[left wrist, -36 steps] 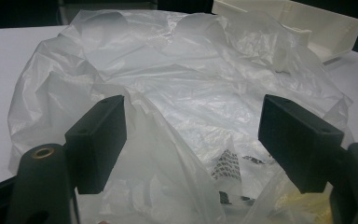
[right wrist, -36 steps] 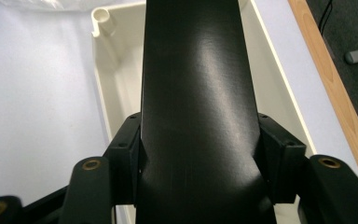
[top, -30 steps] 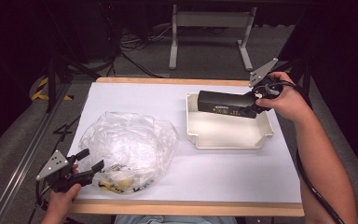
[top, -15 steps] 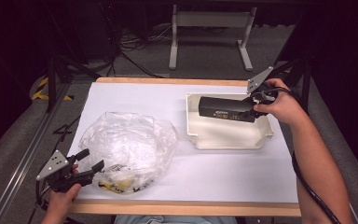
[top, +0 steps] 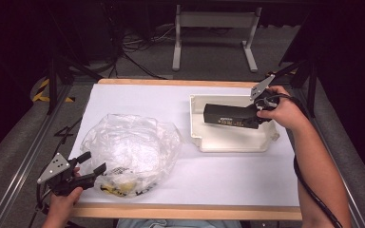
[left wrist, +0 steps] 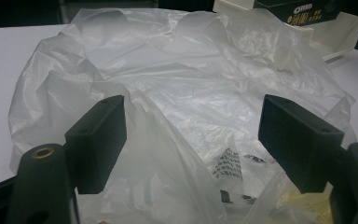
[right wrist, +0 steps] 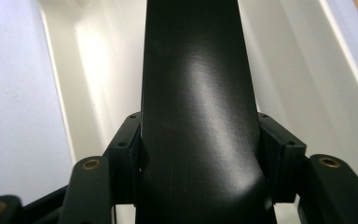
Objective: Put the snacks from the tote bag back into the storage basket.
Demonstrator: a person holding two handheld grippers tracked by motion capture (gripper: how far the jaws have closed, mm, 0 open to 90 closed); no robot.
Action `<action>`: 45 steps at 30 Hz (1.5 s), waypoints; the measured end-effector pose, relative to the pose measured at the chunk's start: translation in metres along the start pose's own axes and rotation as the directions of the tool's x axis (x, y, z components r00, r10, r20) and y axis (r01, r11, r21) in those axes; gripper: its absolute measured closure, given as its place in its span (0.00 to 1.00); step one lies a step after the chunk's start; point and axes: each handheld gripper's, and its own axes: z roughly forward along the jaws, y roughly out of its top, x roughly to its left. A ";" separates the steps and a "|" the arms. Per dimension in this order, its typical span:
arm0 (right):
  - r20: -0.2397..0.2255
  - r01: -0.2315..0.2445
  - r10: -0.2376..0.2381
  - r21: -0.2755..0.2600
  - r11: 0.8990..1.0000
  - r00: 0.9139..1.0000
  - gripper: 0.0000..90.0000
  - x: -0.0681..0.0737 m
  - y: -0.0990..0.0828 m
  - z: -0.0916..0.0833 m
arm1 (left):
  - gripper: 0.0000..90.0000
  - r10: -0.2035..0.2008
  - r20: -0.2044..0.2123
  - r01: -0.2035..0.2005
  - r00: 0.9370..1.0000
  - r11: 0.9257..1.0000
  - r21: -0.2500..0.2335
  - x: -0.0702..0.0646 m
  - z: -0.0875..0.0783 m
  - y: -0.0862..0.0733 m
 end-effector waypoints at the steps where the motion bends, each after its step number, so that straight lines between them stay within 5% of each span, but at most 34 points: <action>1: 0.001 0.005 -0.005 0.001 1.000 1.000 0.47 0.000 -0.001 0.001 | 0.27 0.000 0.000 0.000 1.000 1.000 -0.001 0.000 0.000 0.000; 32: -0.068 0.029 -0.025 0.062 0.998 0.997 0.47 0.000 -0.002 0.023 | 0.27 0.001 -0.006 -0.001 1.000 1.000 -0.001 0.000 0.000 0.000; 45: -0.084 0.088 -0.081 0.084 0.993 0.993 0.47 -0.012 -0.002 0.029 | 0.27 -0.004 -0.026 0.004 1.000 1.000 0.002 -0.001 -0.005 -0.003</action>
